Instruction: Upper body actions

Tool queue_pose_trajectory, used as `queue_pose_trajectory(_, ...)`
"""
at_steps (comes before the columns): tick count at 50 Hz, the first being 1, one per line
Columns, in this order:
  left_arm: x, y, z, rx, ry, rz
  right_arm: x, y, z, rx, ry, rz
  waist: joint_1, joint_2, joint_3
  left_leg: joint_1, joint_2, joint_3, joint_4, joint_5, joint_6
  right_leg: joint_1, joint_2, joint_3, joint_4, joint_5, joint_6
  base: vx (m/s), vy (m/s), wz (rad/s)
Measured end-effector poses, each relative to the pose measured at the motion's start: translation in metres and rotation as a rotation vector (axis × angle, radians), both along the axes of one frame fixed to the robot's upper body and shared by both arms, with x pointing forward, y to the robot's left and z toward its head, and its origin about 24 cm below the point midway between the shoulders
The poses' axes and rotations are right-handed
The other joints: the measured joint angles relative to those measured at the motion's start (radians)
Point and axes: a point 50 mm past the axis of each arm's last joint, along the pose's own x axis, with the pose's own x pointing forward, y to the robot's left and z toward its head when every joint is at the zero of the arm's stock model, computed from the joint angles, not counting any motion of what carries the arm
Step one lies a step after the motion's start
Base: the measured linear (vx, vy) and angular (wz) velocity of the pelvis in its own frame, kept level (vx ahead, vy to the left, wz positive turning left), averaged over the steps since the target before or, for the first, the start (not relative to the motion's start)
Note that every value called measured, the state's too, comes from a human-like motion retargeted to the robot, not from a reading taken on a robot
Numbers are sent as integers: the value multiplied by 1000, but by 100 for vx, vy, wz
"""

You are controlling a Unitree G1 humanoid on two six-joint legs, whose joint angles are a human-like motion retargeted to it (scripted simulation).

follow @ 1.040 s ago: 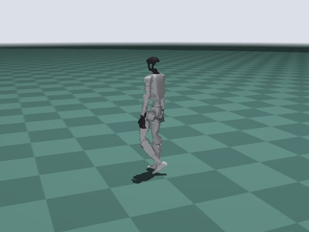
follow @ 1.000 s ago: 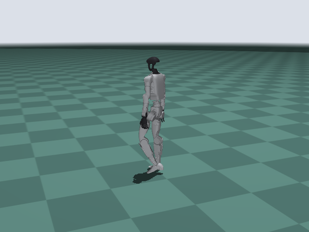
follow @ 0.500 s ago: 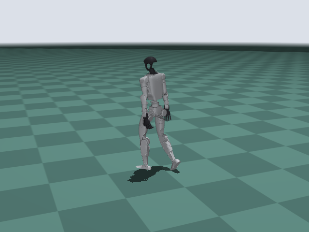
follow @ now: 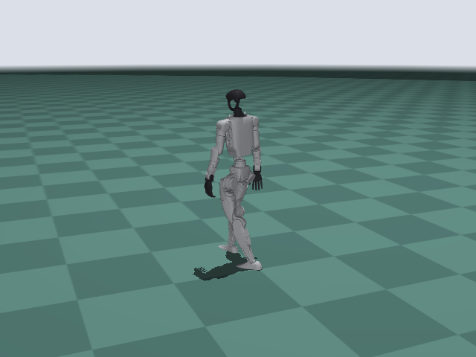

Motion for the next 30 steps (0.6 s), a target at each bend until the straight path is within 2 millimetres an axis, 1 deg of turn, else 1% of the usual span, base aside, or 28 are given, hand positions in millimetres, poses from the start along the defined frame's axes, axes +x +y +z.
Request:
queue_pose_trajectory(2, -17, 0, -3, 4, 39, 34, -14, -6, 0, -35, 80, -18, 131, -14, -42, 18, -11, 167, 26, 92, -20, -24, 52, 159, 88, -79, -20, 51, -41, -267)
queue_pose_trajectory(3, -28, -1, -5, 4, 70, 53, -21, -7, 0, -38, 114, -46, 159, -22, -52, 16, 0, 215, 74, 159, -24, -12, 57, 220, 103, -111, -15, 51, -39, -161)
queue_pose_trajectory(4, -39, -3, -7, 5, 105, 70, -26, -7, 0, -31, 134, -93, 162, -34, -53, 1, 19, 235, 153, 223, -16, 13, 40, 231, 109, -136, -10, 53, -38, -35)
queue_pose_trajectory(5, -49, -6, -9, 5, 140, 86, -31, -6, 1, -20, 149, -149, 153, -47, -50, -19, 42, 241, 249, 287, -2, 43, 12, 218, 110, -157, -5, 51, -37, 178)
queue_pose_trajectory(6, -56, -6, -9, 4, 167, 103, -32, -4, 0, 3, 140, -208, 60, -39, -42, -93, 92, 152, 403, 316, 22, 70, -13, 115, 105, -166, -9, 46, -38, 301)
queue_pose_trajectory(7, -63, -6, -9, 3, 193, 118, -32, -3, 0, 22, 129, -260, -8, -35, -38, -154, 134, 91, 532, 347, 43, 95, -34, 38, 100, -178, -10, 37, -35, 317)
queue_pose_trajectory(8, -69, -6, -9, 2, 218, 131, -31, -2, 0, 34, 115, -300, -24, -38, -40, -190, 157, 88, 611, 382, 58, 118, -46, 16, 96, -196, -6, 29, -33, 166)
queue_pose_trajectory(9, -74, -6, -9, 3, 234, 144, -28, -3, 0, 40, 104, -329, -28, -47, -38, -218, 174, 100, 674, 372, 71, 136, -54, 8, 95, -210, -6, 25, -31, 47)
queue_pose_trajectory(10, -78, -5, -9, 5, 245, 157, -26, -4, 0, 43, 93, -352, -25, -58, -33, -241, 188, 119, 728, 340, 84, 152, -61, 6, 96, -223, -8, 26, -36, 3)
queue_pose_trajectory(12, -82, -5, -9, 9, 239, 190, -14, -7, 1, 37, 66, -351, -14, -76, -10, -268, 217, 187, 763, 288, 109, 190, -68, 6, 90, -240, -10, 22, -34, -36)
queue_pose_trajectory(15, -88, -5, -10, 17, 228, 232, 5, -11, 2, 25, 13, -283, 6, -72, 4, -345, 190, 205, 705, 256, 97, 223, -50, 35, 69, -257, -11, 21, -23, -57)
queue_pose_trajectory(18, -96, -7, -10, 33, 229, 248, 18, -14, 4, 18, -24, -210, 11, -44, 1, -411, 129, 170, 485, 262, 58, 255, -14, 41, 41, -274, -15, 31, -20, -32)
queue_pose_trajectory(21, -99, -8, -10, 50, 235, 260, 34, -10, 5, 39, -66, -173, 27, -1, 11, -447, 82, 112, 201, 294, 35, 297, 43, 45, 11, -291, -21, 32, -16, -28)
queue_pose_trajectory(23, -98, -8, -10, 63, 229, 276, 44, -2, 6, 85, -99, -168, 39, 19, 15, -469, 75, 108, 48, 301, 40, 333, 74, 51, -10, -308, -24, 52, -19, -25)
queue_pose_trajectory(25, -96, -8, -11, 77, 211, 308, 54, 7, 8, 151, -124, -172, 42, 28, 13, -502, 75, 133, -43, 293, 43, 373, 88, 52, -30, -328, -22, 53, -13, -2)
queue_pose_trajectory(27, -89, -7, -11, 90, 177, 355, 63, 20, 10, 230, -136, -178, 32, 35, 4, -519, 86, 234, -87, 284, 33, 407, 99, 38, -40, -355, -20, 63, -11, 30)
queue_pose_trajectory(30, -71, -4, -10, 88, 98, 432, 77, 44, 14, 359, -142, -183, 29, 46, -17, -502, 103, 418, -100, 272, 26, 434, 111, 16, -20, -416, -22, 66, -9, 33)
